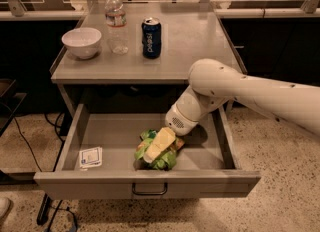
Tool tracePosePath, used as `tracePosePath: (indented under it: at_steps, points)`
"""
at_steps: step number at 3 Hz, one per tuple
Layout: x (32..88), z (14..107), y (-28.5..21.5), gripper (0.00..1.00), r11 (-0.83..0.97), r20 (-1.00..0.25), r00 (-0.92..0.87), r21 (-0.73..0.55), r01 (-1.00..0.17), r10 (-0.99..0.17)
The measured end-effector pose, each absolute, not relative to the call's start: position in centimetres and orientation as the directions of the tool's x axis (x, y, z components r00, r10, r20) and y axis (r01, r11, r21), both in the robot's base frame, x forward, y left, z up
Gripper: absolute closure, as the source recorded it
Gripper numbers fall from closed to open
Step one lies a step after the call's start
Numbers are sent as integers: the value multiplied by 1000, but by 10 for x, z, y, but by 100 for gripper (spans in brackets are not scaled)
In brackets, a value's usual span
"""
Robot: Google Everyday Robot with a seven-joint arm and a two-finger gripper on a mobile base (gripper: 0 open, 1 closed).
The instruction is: Place green rice chip bag into top drawer
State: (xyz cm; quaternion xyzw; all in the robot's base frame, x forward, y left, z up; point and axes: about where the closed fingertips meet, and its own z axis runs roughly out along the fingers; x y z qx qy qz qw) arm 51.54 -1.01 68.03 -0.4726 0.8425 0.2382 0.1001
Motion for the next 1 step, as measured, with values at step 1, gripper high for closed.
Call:
tracePosePath:
  at_steps: [1]
  points:
    - [515, 680, -10, 0, 440, -394, -533, 307, -844, -749]
